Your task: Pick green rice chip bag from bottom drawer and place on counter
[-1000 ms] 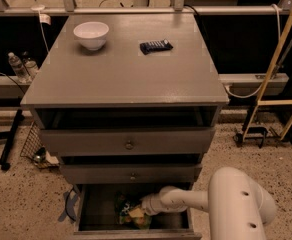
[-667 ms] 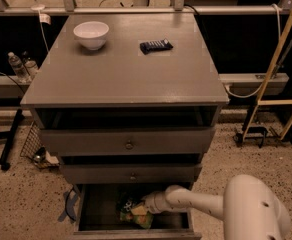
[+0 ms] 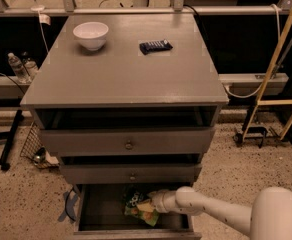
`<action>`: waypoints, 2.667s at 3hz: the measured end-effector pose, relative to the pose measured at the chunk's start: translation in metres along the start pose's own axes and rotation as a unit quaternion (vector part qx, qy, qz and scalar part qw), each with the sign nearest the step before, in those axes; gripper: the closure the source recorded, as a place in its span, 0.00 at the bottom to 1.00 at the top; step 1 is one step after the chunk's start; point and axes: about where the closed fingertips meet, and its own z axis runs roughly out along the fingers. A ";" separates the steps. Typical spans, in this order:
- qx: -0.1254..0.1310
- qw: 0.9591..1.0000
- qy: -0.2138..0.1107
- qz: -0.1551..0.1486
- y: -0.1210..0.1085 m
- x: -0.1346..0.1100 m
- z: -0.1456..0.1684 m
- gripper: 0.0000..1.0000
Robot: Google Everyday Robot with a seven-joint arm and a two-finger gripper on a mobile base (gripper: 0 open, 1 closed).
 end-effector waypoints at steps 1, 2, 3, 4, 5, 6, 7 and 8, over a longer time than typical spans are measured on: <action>0.009 0.999 0.002 -0.036 0.014 -0.020 -0.029 1.00; 0.007 0.998 0.030 -0.062 0.030 -0.028 -0.050 1.00; -0.008 0.996 0.070 -0.061 0.036 -0.006 -0.109 1.00; -0.008 0.996 0.070 -0.061 0.036 -0.006 -0.109 1.00; -0.017 0.995 0.070 -0.071 0.040 -0.012 -0.109 1.00; -0.029 0.992 0.071 -0.102 0.057 -0.034 -0.122 1.00; -0.036 0.987 0.078 -0.139 0.073 -0.064 -0.140 1.00; -0.043 0.982 0.075 -0.169 0.084 -0.092 -0.157 1.00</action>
Offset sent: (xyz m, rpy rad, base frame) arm -0.0295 -0.0103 0.0797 -0.1309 -0.0912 0.1127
